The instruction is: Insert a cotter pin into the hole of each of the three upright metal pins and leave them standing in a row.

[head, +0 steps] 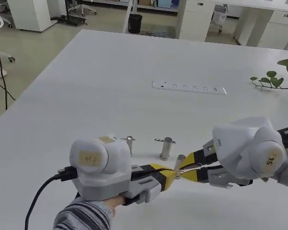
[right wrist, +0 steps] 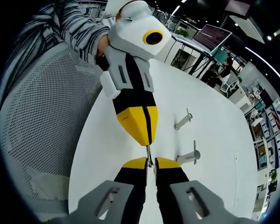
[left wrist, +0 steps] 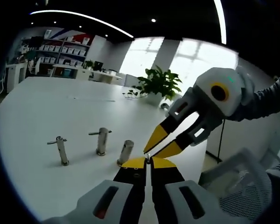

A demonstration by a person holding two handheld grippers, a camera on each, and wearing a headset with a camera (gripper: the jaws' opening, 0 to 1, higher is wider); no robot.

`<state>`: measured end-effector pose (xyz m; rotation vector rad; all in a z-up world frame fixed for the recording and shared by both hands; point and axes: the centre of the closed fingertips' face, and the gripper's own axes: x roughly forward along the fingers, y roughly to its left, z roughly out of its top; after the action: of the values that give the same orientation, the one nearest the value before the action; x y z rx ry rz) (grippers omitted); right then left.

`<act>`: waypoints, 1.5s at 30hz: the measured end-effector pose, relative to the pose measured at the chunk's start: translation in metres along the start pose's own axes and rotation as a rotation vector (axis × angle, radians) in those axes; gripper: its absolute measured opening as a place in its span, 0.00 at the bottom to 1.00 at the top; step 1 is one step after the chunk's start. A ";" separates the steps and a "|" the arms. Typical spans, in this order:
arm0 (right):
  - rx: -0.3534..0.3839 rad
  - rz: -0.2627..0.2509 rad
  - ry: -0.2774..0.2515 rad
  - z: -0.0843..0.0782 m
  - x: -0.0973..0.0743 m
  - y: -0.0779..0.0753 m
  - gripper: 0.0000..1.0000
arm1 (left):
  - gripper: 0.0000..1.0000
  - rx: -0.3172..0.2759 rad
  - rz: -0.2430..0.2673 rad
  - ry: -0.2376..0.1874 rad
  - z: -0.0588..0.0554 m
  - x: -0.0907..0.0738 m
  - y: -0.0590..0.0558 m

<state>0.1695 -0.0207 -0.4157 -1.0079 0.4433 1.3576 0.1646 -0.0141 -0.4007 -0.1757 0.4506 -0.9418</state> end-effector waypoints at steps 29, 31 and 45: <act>0.033 0.100 0.047 -0.016 -0.004 0.019 0.00 | 0.00 0.221 -0.066 0.083 -0.007 0.003 -0.019; 0.024 0.095 0.048 -0.015 -0.005 0.019 0.00 | 0.00 0.232 -0.060 0.084 -0.007 0.004 -0.018; 0.009 0.035 0.064 -0.023 -0.006 0.008 0.00 | 0.12 0.255 0.021 0.070 -0.005 0.004 -0.004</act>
<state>0.1667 -0.0431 -0.4260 -1.0426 0.5164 1.3564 0.1612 -0.0198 -0.4046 0.0931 0.3918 -0.9780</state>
